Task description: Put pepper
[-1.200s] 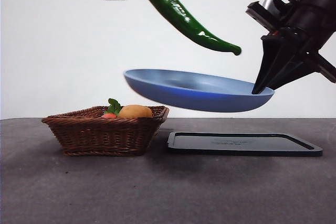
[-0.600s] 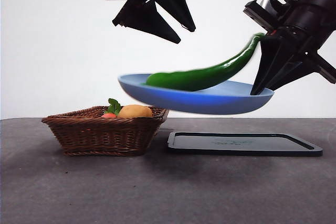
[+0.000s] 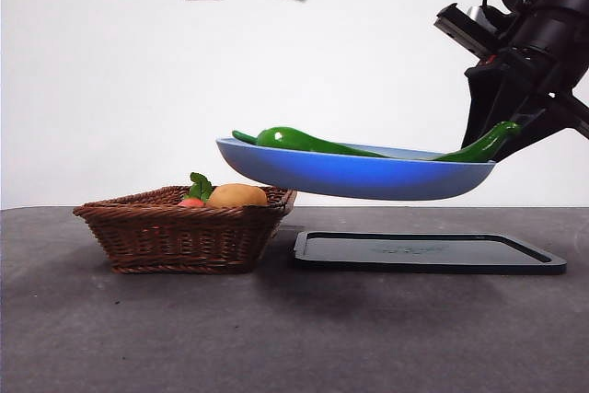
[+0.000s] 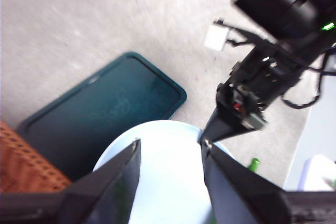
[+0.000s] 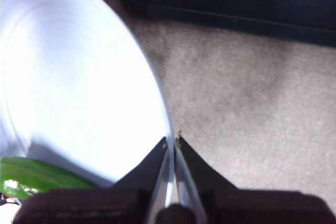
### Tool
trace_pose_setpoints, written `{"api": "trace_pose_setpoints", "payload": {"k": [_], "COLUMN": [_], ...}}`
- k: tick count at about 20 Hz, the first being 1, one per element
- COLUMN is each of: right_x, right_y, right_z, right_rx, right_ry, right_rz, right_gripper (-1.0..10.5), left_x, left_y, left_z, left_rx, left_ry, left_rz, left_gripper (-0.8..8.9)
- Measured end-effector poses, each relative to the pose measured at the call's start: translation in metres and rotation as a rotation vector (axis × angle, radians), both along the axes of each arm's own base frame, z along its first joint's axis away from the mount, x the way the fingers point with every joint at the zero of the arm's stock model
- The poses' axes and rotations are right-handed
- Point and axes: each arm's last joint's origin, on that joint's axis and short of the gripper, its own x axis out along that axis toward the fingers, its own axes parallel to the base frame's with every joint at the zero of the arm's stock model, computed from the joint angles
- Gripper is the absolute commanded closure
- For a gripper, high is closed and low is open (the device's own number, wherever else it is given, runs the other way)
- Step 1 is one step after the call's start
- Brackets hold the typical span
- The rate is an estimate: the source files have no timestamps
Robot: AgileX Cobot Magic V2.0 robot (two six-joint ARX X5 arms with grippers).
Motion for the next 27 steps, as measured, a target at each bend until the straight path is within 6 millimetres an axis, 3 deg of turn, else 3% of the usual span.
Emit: {"api": "trace_pose_setpoints", "payload": {"k": [8,13,16,19,22,27], "right_x": [0.031,0.072,0.093,0.101,0.105,0.103], "right_y": [-0.046,-0.069,-0.07,-0.07,-0.07,-0.07], "right_z": [0.005,-0.027,-0.053,-0.075,-0.078,-0.078], "right_rx": [0.067,0.016,0.015,0.02,0.035,0.027], "right_ry": [-0.126,-0.049,-0.007,0.031,0.029,0.031], "right_rz": [-0.279,-0.414,-0.432,-0.449,-0.448,-0.423], "right_gripper": [9.4,9.4,9.4,9.4,9.3,7.9], "left_x": [-0.062,-0.094,-0.103,-0.105,-0.105,-0.105], "left_y": [0.046,0.067,0.074,0.075,0.076,0.076], "left_z": [0.058,0.079,0.082,0.08,0.079,0.078], "left_rx": [-0.079,-0.127,-0.125,-0.113,-0.104,-0.102], "left_ry": [-0.136,-0.215,-0.213,-0.197,-0.184,-0.182], "left_rz": [0.0,-0.002,-0.003,-0.002,-0.002,-0.001], "left_gripper": [6.07,6.07,6.07,6.07,6.07,6.07]}}
